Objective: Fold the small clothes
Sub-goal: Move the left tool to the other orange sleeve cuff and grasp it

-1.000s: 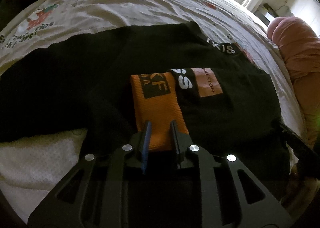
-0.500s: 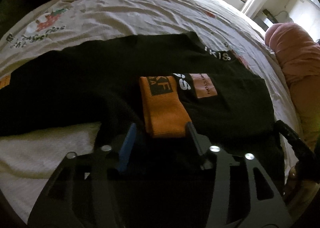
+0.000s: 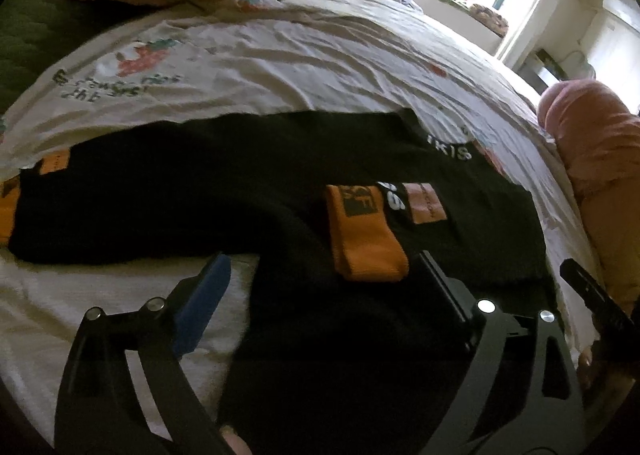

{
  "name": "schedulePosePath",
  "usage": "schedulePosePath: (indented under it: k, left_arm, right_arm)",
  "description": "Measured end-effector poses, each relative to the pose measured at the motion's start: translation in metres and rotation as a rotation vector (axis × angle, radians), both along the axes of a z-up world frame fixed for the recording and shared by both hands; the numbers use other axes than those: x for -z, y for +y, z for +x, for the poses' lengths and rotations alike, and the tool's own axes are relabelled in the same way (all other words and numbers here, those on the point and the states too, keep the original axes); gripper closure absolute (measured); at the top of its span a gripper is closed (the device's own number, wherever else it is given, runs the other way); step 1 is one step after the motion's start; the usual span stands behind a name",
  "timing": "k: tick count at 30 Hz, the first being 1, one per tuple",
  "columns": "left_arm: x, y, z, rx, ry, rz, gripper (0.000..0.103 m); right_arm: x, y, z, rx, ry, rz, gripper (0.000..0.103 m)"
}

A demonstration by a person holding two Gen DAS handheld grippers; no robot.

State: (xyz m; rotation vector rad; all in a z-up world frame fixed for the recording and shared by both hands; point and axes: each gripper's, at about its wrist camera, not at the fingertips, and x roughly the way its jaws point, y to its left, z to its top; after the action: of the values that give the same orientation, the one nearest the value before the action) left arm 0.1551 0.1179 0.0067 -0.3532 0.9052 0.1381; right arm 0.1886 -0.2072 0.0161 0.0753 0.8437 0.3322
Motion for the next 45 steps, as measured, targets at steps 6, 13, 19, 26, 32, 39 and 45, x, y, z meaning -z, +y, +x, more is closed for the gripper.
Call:
schedulePosePath:
  k: [6, 13, 19, 26, 32, 39, 45]
  left_arm:
    - [-0.006, 0.009, -0.009, -0.032, -0.014, 0.010, 0.013]
    - [-0.013, 0.021, -0.018, -0.070, -0.036, 0.024, 0.011]
    - [-0.017, 0.033, -0.025, -0.115, -0.042, 0.048, 0.011]
    - [-0.019, 0.048, -0.031, -0.166, -0.045, 0.051, 0.011]
    - [-0.021, 0.061, -0.037, -0.216, -0.047, 0.049, 0.011]
    - [-0.018, 0.084, -0.043, -0.292, -0.038, 0.038, 0.011]
    - [-0.017, 0.103, -0.049, -0.352, -0.034, 0.026, 0.010]
  right_arm:
    - [-0.008, 0.015, -0.007, -0.036, -0.029, 0.000, 0.005]
    - [-0.021, 0.034, -0.015, -0.080, -0.061, 0.006, 0.005]
    - [-0.030, 0.053, -0.023, -0.129, -0.086, 0.006, 0.005]
    - [-0.036, 0.076, -0.030, -0.180, -0.103, 0.006, 0.005]
    - [-0.039, 0.095, -0.035, -0.228, -0.112, 0.004, 0.005]
    - [-0.041, 0.126, -0.040, -0.287, -0.125, 0.000, 0.005]
    - [-0.041, 0.146, -0.043, -0.331, -0.125, 0.004, 0.005]
